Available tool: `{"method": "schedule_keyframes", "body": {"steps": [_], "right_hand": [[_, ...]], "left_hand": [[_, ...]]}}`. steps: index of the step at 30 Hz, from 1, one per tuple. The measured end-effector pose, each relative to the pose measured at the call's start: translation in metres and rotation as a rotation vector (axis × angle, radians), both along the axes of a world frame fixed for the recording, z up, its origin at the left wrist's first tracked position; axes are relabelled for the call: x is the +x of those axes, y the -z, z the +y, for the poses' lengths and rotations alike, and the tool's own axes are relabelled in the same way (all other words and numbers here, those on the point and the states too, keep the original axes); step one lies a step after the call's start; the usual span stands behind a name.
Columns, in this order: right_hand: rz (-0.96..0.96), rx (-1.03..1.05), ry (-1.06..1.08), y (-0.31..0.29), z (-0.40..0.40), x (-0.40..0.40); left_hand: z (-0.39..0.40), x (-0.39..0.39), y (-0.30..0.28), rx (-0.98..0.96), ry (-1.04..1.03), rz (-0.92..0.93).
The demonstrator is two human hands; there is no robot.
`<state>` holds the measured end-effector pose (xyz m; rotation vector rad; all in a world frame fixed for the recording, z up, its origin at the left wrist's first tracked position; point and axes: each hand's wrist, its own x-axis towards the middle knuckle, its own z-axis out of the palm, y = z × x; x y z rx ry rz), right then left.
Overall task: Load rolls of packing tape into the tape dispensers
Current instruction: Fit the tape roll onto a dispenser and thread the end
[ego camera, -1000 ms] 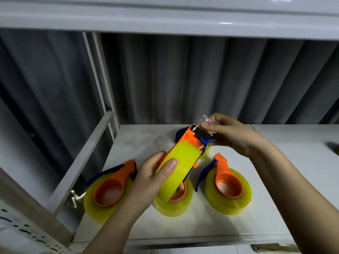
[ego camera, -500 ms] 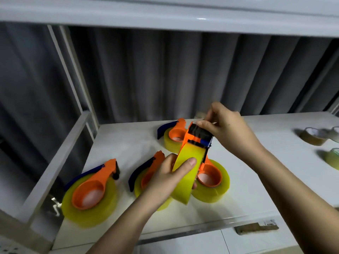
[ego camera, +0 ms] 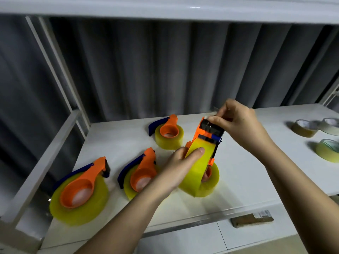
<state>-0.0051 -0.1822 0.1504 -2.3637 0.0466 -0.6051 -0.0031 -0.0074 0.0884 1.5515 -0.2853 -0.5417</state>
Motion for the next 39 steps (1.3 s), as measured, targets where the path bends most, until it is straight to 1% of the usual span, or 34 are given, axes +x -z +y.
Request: {"method": "schedule_keyframes", "body": {"steps": [4,8,10,13,16,17,21,24,26,30,33,36,39], "right_hand": [[-0.019,-0.211,-0.028,0.004,-0.024,-0.007],[-0.074,-0.443,-0.043,0.011,-0.057,-0.009],[-0.069,-0.487,-0.044,0.013,-0.075,-0.008],[-0.049,-0.474,-0.060,0.017,-0.095,-0.006],[-0.021,-0.473,-0.091,0.024,-0.110,-0.004],[-0.003,-0.450,-0.093,0.025,-0.116,-0.002],[0.088,-0.185,-0.155,0.030,-0.135,0.004],[0.165,-0.118,-0.199,0.031,-0.143,0.009],[0.209,-0.083,-0.214,0.031,-0.146,0.013],[0.291,0.059,-0.255,0.028,-0.152,0.017],[0.335,0.221,-0.287,0.031,-0.156,0.019],[0.353,0.234,-0.299,0.032,-0.160,0.023],[0.415,0.253,-0.328,0.029,-0.163,0.028]], "left_hand": [[-0.031,-0.004,0.003,0.074,-0.024,-0.016],[-0.072,-0.010,0.006,0.110,-0.033,0.021],[-0.090,-0.012,0.012,0.111,-0.035,0.047],[-0.110,-0.017,0.015,0.021,-0.001,0.130],[-0.123,-0.018,0.021,0.051,0.010,0.130],[-0.126,-0.019,0.020,0.064,0.010,0.121],[-0.135,-0.026,0.014,0.022,0.048,0.170],[-0.143,-0.031,0.009,-0.059,0.022,0.190],[-0.150,-0.024,0.021,-0.085,-0.022,0.203],[-0.153,-0.018,0.036,-0.052,-0.039,0.297],[-0.154,-0.022,0.045,-0.023,0.021,0.321],[-0.157,-0.022,0.048,-0.019,0.007,0.297],[-0.158,-0.019,0.047,-0.011,-0.001,0.295]]}}
